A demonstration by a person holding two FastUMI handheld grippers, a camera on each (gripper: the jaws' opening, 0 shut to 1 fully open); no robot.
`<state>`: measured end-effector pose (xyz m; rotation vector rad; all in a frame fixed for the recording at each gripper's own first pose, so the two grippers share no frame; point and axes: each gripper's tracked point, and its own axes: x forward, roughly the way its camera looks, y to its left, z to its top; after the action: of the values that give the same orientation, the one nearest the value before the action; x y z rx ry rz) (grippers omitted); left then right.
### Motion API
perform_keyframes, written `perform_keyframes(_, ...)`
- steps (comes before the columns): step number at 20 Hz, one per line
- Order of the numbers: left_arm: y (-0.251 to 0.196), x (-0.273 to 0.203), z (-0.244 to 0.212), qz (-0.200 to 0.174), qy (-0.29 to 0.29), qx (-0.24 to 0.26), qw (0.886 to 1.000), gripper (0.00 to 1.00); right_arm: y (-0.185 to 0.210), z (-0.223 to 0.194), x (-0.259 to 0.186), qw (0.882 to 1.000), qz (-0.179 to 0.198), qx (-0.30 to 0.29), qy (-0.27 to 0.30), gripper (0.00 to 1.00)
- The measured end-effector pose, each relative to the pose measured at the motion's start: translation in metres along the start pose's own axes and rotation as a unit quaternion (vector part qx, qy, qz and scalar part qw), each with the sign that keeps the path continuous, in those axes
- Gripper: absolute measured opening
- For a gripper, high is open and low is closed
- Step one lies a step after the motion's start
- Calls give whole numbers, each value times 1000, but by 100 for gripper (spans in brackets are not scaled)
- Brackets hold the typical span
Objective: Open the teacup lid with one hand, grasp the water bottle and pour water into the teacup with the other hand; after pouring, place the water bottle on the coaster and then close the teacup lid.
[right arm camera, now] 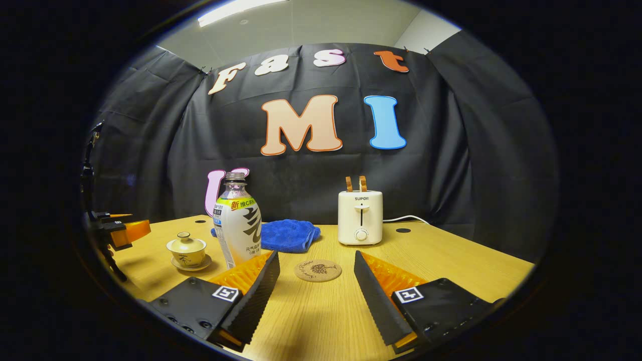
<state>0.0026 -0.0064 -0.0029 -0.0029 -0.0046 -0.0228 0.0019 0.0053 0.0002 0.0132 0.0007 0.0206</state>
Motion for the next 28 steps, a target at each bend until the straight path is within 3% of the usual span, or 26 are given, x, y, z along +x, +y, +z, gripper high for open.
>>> perform_keyframes(4,-9,1,0,-21,-1,0,1000,91,0,0,0,1000,0,0,0,91)
perform_keyframes(7,-16,1,1,-39,-1,-1,999,91,0,0,0,1000,0,0,0,92)
perform_keyframes(8,-20,2,0,-49,-2,-1,999,91,0,0,0,1000,0,0,0,96)
perform_keyframes(16,-48,0,1,-122,-4,-3,992,91,0,0,1,1000,0,0,0,92)
perform_keyframes(27,-84,24,-2,-183,4,-1,983,91,0,0,0,1000,0,0,0,91)
perform_keyframes(28,-86,28,-5,-185,7,0,983,92,0,1,0,1000,0,0,0,96)
